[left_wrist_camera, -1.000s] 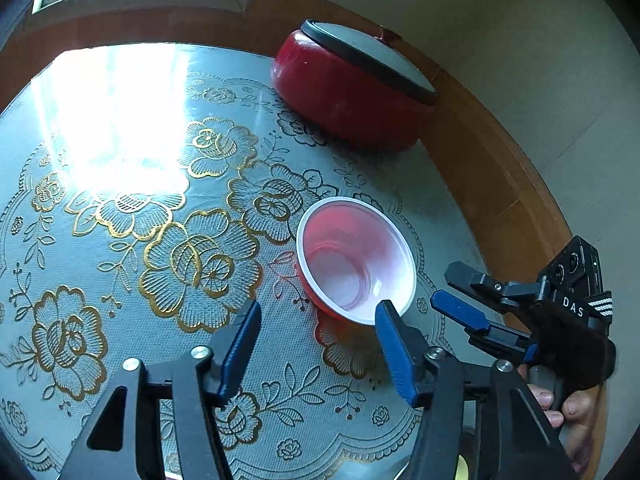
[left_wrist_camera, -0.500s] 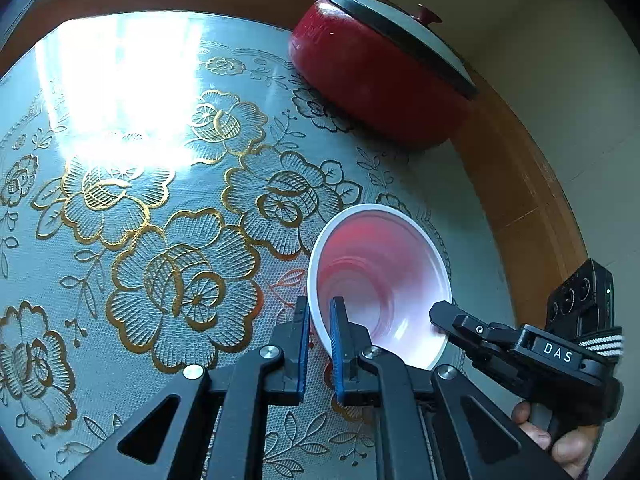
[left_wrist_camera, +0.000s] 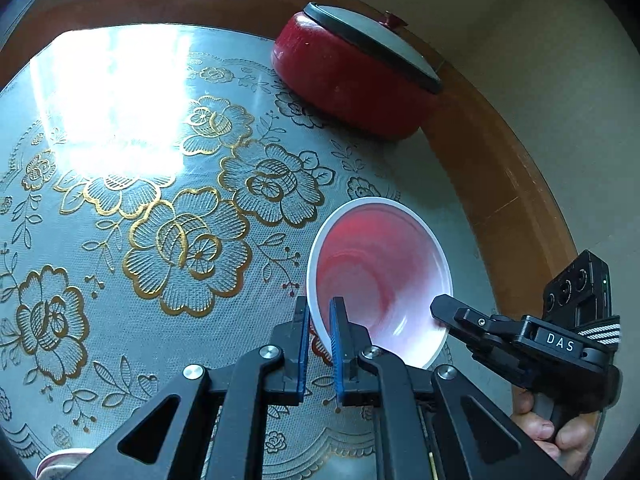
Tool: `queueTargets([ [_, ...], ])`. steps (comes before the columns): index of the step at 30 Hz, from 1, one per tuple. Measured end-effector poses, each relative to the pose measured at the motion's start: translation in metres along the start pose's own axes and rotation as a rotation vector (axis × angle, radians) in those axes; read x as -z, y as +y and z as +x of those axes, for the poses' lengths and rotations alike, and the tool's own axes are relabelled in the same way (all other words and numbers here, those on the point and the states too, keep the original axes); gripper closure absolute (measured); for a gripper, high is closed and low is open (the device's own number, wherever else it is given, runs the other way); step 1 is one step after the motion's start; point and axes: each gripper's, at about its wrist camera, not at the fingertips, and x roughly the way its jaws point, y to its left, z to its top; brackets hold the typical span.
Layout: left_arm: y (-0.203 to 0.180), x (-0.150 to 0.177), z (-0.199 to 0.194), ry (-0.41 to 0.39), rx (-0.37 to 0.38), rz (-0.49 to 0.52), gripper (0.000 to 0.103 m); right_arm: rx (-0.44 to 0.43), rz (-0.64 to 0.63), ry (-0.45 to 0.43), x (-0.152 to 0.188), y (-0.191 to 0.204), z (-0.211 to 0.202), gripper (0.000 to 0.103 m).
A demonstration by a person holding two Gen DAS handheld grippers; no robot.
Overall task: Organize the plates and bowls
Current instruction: 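Lift the red bowl and carry it over the steel bowl with the left gripper, then lower the red bowl into the yellow bowl with the left gripper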
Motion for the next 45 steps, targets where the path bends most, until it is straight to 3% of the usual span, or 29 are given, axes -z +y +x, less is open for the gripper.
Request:
queueTargets([
  [30, -0.040, 0.092, -0.048, -0.019, 0.066, 0.149, 0.093, 0.022, -0.130, -0.122, 0.080, 0.006, -0.079, 0.093],
  [45, -0.055, 0.117, -0.057, 0.030, 0.112, 0.228, 0.093, 0.033, -0.096, -0.154, 0.106, -0.008, -0.099, 0.092],
])
